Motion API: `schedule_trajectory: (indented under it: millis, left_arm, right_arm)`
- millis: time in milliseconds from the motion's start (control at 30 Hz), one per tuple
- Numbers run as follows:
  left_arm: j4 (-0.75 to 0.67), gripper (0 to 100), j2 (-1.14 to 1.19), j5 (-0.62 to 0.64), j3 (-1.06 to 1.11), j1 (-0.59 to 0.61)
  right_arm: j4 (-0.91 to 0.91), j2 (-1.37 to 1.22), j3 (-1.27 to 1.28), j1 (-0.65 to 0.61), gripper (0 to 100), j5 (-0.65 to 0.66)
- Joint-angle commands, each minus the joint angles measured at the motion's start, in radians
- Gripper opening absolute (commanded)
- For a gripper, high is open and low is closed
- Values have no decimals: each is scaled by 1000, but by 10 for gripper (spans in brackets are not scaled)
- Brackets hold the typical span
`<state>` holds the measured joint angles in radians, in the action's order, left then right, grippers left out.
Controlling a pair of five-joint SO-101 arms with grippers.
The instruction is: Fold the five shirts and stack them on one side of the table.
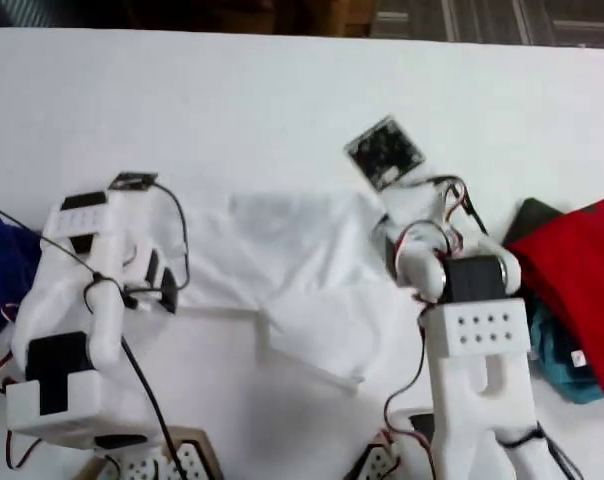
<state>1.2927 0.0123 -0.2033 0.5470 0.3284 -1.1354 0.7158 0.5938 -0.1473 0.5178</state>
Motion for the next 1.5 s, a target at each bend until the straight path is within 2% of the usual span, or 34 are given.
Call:
schedule_trajectory:
  millis: [0, 100, 233, 300, 533, 700, 833, 967, 1233, 1467]
  left_arm:
    - [-11, 233, -43, -6, -1, 9]
    - [-11, 233, -43, -6, -1, 9]
    - [-11, 187, -43, -5, -1, 9]
    - [-12, 145, -43, -3, -1, 9]
    - [-75, 27, -43, 2, 53, 9]
    - [-161, 25, -43, -3, 166, 9]
    - [-158, 25, -44, -5, 174, 11]
    - [-158, 25, -44, -5, 174, 11]
    - [-161, 25, -44, -5, 174, 137]
    - [-160, 25, -44, -5, 174, 178]
  right_arm:
    - [42, -128, -84, -1, 261, -123]
    - [31, -309, -209, 1, 234, -195]
    - [-41, -539, -408, -1, 16, -258]
    - [-74, -641, -500, -2, 43, -272]
    - [-203, -963, -778, -2, 17, -316]
    - [-232, -1168, -977, -2, 18, -387]
    - [-259, -1328, -1157, -2, 18, -405]
    - [-364, -1477, -1372, -1, 18, -405]
    - [-545, -1735, -1797, 2, 18, -399]
    - [-581, -1807, -2047, 47, 18, -399]
